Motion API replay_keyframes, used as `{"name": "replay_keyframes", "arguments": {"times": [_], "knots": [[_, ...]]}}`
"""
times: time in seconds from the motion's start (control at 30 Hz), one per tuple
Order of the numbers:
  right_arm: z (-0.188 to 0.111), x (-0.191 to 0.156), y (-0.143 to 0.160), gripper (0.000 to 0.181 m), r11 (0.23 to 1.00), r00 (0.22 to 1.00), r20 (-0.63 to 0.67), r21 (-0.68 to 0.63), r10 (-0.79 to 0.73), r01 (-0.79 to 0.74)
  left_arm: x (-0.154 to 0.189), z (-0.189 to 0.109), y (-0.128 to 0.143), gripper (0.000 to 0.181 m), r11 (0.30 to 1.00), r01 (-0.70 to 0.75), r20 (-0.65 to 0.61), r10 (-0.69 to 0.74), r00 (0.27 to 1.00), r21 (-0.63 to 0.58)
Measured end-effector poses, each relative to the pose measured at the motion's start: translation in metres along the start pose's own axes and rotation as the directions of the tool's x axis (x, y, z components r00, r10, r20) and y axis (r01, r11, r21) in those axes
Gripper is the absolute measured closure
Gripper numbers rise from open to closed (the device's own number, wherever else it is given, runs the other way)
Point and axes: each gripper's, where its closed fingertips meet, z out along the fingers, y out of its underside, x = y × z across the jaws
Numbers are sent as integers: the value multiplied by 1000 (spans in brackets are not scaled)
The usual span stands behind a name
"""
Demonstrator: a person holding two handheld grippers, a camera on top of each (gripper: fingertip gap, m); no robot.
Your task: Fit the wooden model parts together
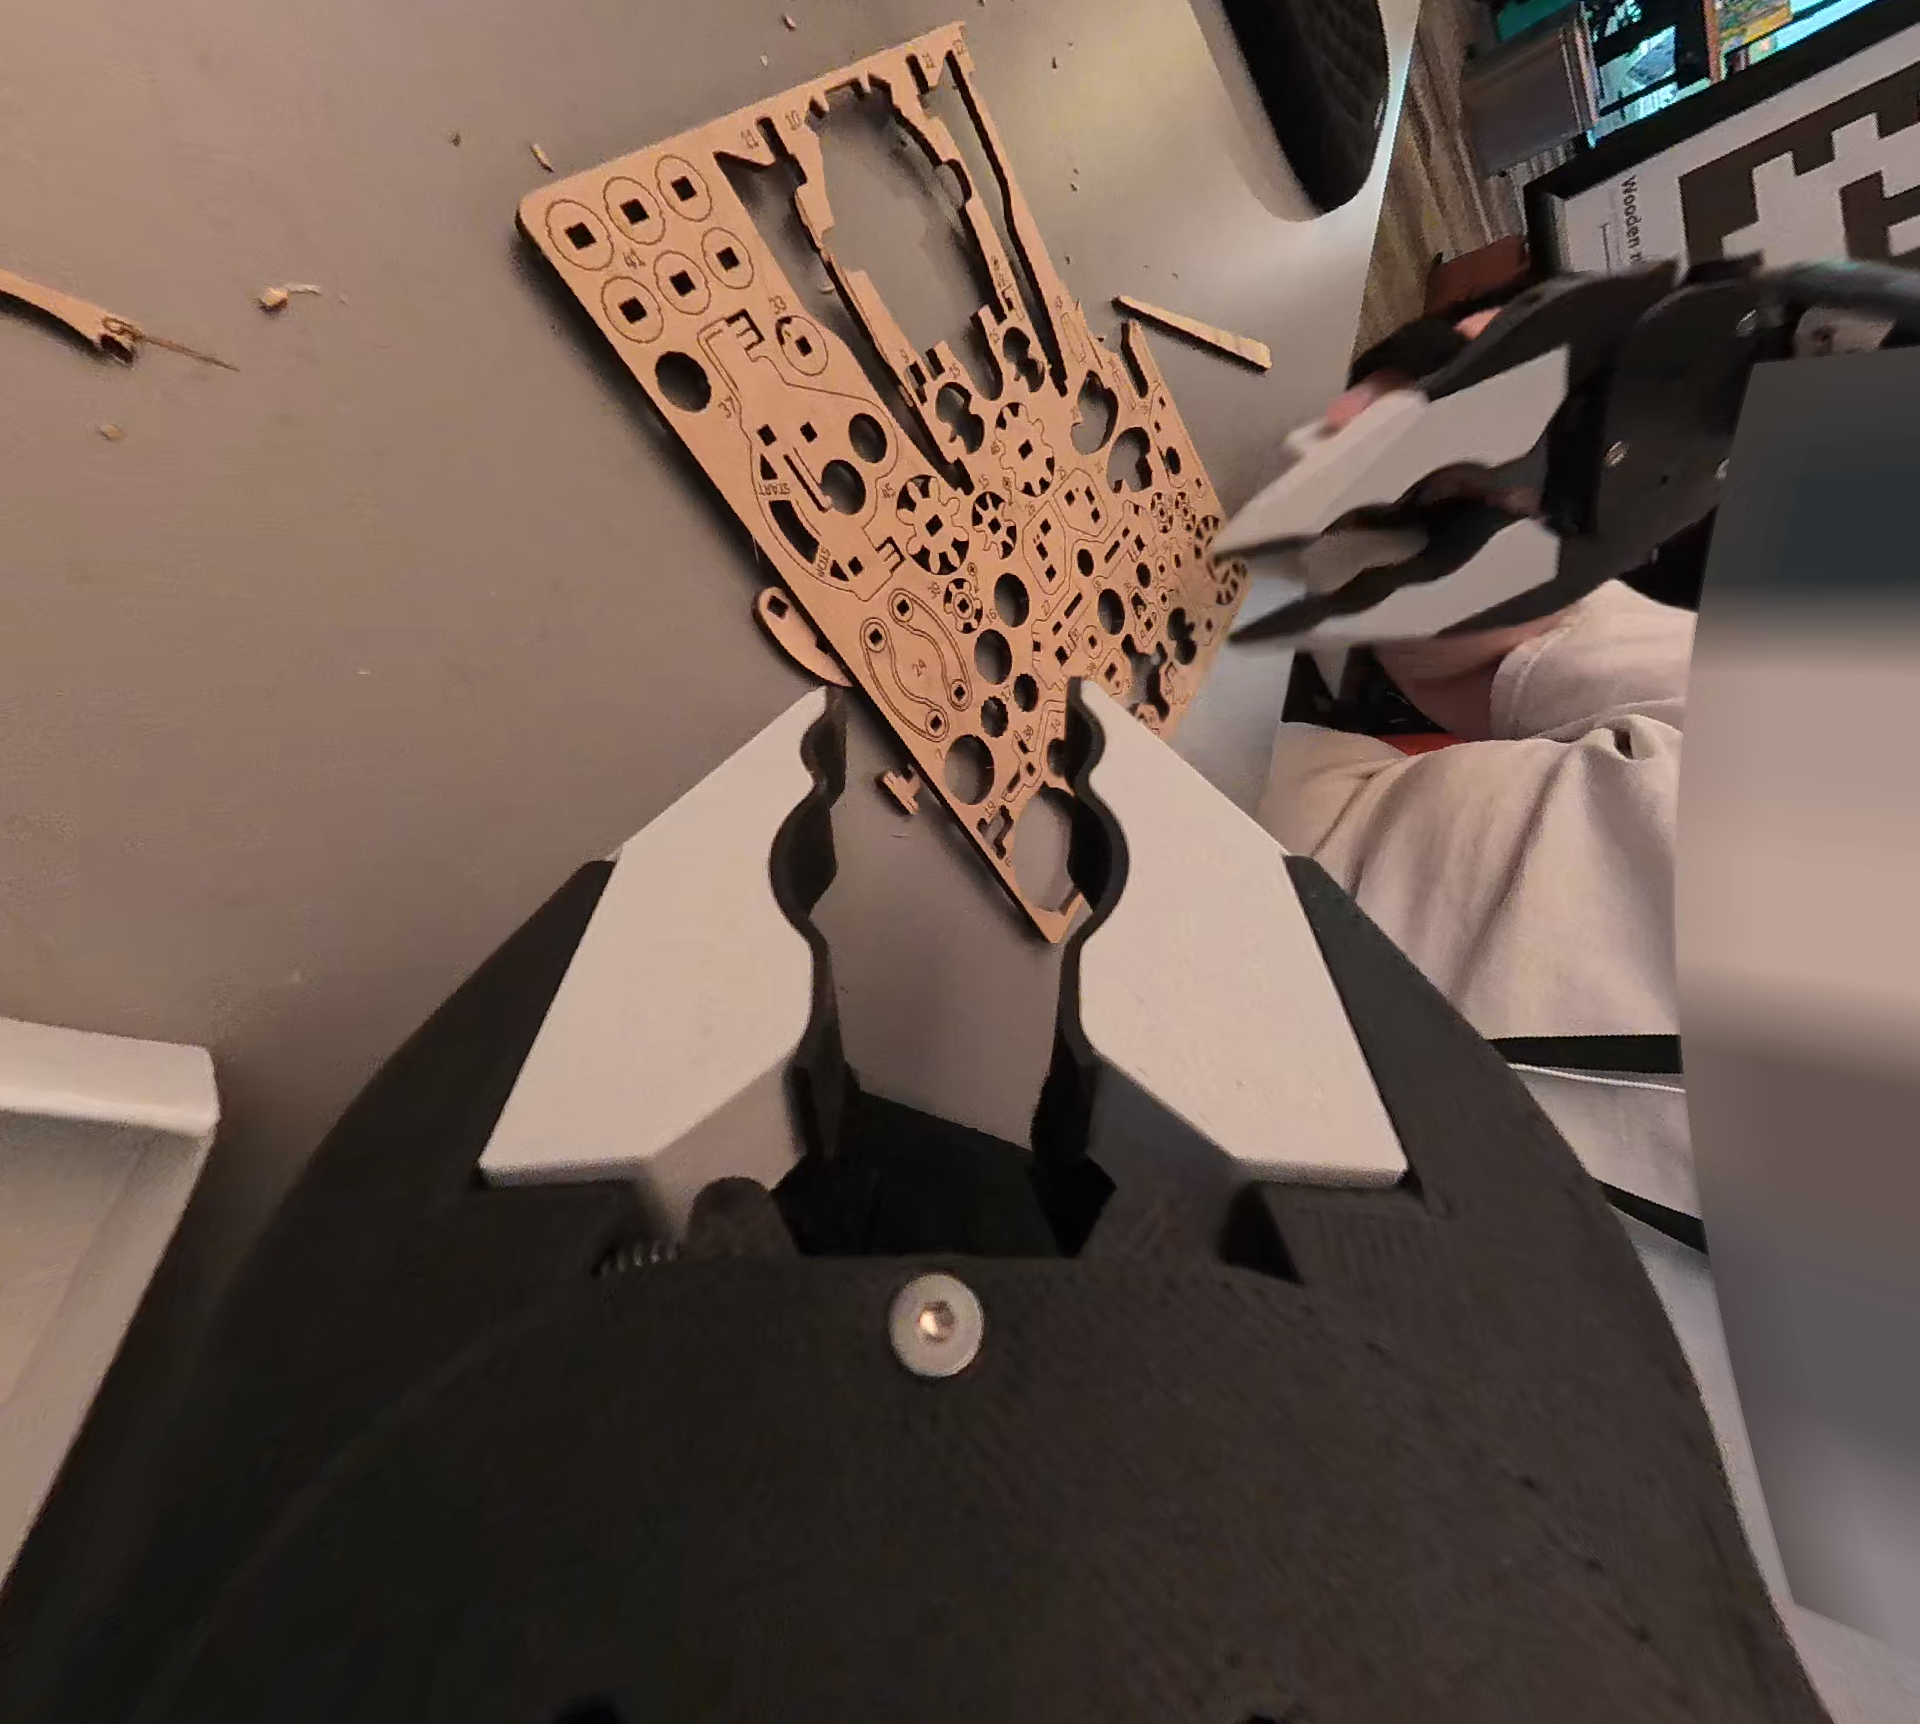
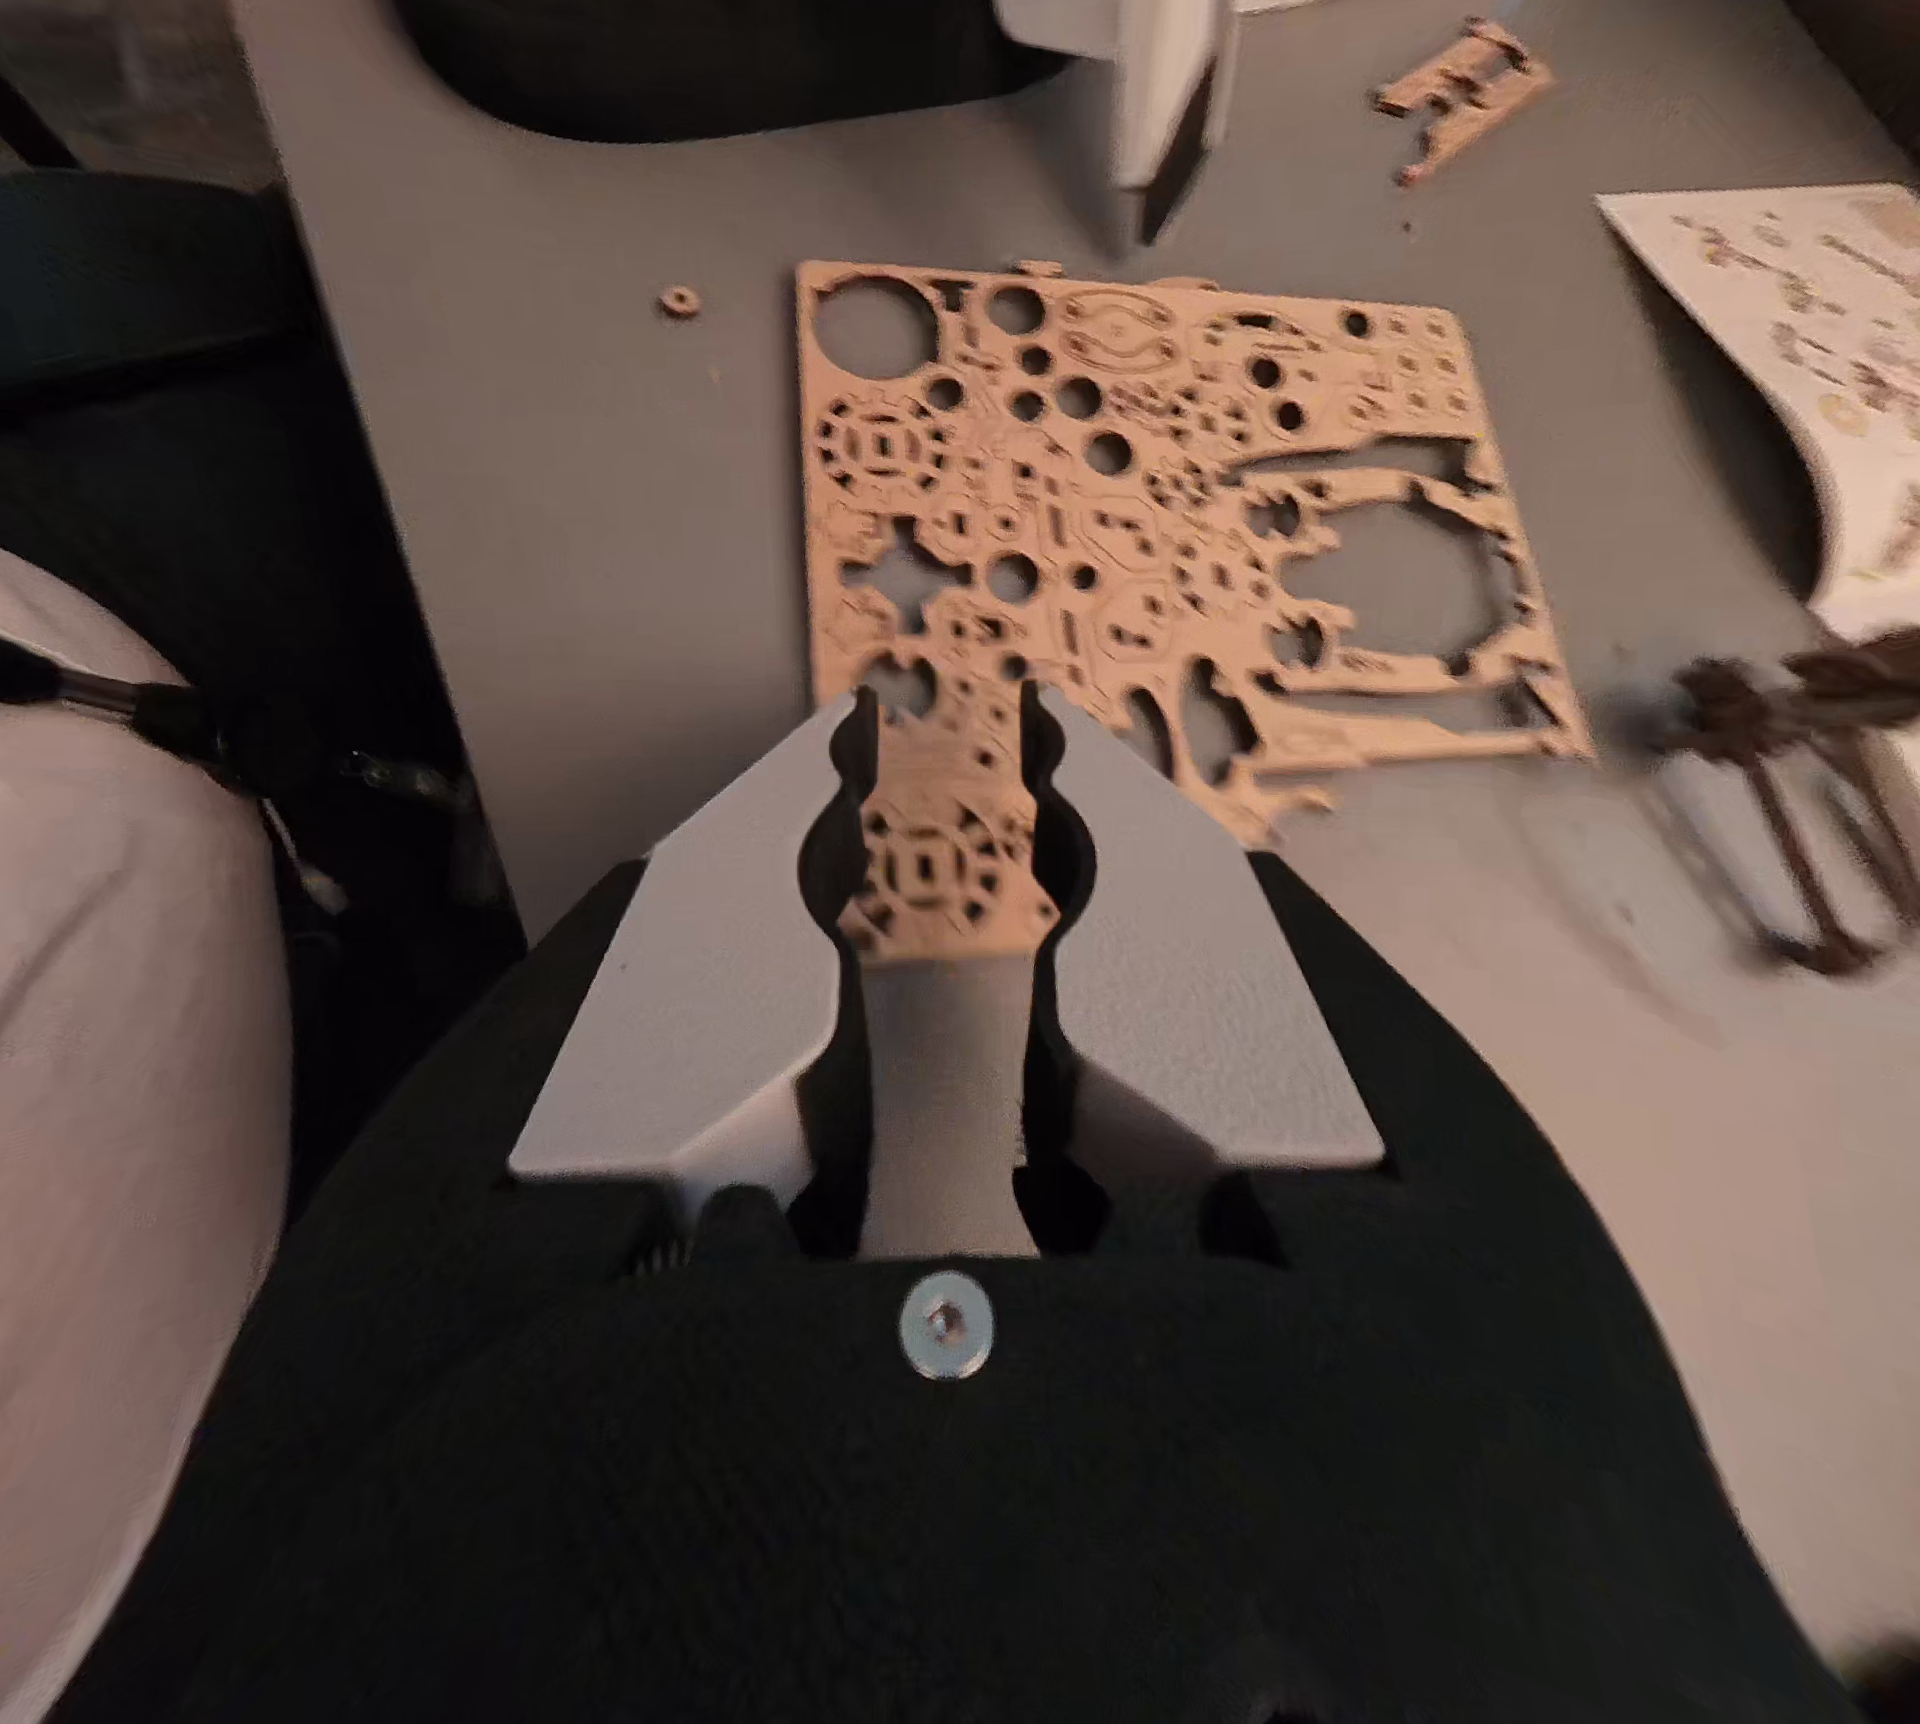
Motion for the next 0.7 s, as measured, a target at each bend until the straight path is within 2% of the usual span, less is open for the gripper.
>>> {"name": "replay_keyframes", "arguments": {"times": [0.07,0.17,0.3,0.47,0.5,0.57,0.7], "knots": [[-21,19,8,156,999,998,-52,-12,30,-31,-1,3,2,140,1000,17,-10,-17,1000,-10],[-49,41,25,155,984,981,-78,-14,176,-178,0,7,4,142,999,47,-38,-48,998,-19],[-69,45,67,148,957,956,-154,-112,250,-268,-1,8,3,144,999,35,-28,-36,999,-16],[-68,41,92,149,929,921,-222,-113,321,-352,1,10,-1,144,1000,18,-27,-18,999,2],[-66,40,92,153,931,921,-221,-102,322,-350,2,10,-2,144,1000,12,-27,-12,1000,7],[-61,33,87,174,937,930,-174,-75,324,-340,7,10,-6,145,999,-8,-42,9,999,33],[-68,45,93,175,953,932,-268,-109,244,-281,20,4,-20,145,990,-82,-61,89,994,115]]}}
